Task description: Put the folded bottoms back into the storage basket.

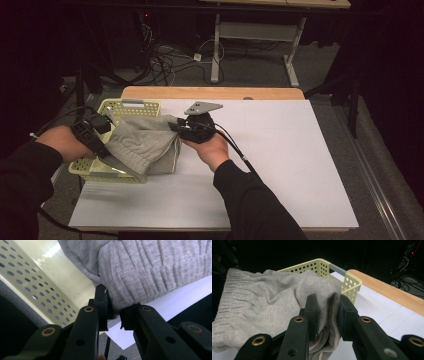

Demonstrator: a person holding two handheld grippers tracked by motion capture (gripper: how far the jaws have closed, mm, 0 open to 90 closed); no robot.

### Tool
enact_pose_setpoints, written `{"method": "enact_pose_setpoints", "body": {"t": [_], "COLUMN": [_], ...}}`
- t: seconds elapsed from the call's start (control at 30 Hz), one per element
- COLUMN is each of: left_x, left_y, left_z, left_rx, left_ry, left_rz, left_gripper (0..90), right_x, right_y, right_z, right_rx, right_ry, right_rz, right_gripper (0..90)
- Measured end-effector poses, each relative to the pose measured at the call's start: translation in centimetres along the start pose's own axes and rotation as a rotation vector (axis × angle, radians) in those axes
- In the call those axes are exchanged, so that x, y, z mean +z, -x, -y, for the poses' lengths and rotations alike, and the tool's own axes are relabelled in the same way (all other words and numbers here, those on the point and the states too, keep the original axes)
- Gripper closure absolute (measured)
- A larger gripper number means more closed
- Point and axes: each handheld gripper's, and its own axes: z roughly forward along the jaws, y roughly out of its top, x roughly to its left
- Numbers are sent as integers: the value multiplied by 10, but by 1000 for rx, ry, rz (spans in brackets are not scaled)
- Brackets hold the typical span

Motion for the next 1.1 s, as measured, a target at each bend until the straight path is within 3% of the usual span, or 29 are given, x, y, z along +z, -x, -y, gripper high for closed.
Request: {"method": "enact_pose_setpoints", "body": {"t": [0.6, 1.1], "left_x": [7, 13], "left_y": [-34, -61], "left_z": [16, 35], "left_rx": [-61, -108], "left_ry": [7, 6], "left_rz": [-16, -23], "left_gripper": [772, 772], "right_x": [37, 67], "right_y": [-2, -13], "right_z": [-14, -26], "right_rx": [-1, -17], "right_ry": [-15, -32], "right_rz": [-19, -33], "right_gripper": [728, 727]}}
